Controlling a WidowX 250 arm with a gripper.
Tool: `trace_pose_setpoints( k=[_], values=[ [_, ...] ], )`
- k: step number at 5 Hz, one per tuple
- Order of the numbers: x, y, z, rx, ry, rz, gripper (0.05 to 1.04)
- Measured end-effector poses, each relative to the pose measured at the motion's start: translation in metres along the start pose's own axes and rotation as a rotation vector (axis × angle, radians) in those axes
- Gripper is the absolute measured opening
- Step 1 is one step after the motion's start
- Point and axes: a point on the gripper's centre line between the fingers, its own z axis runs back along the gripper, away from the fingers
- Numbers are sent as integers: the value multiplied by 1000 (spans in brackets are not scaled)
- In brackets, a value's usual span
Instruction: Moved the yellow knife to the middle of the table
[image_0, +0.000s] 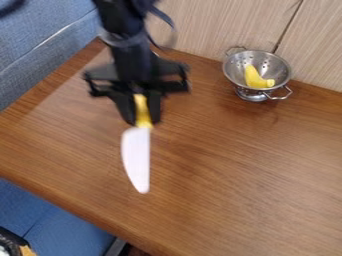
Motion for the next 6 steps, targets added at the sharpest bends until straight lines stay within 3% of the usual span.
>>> trace_pose_setpoints(
  k=[1, 3, 4, 5, 6],
  values=[
    [4, -21, -36, 35, 55, -102, 318],
    [30, -51, -76, 27, 66, -136, 318],
    [41, -57, -85, 27, 58, -133, 318],
    [43, -59, -84, 21, 50, -138, 382],
    [46, -60, -83, 29, 55, -136, 689]
  ],
)
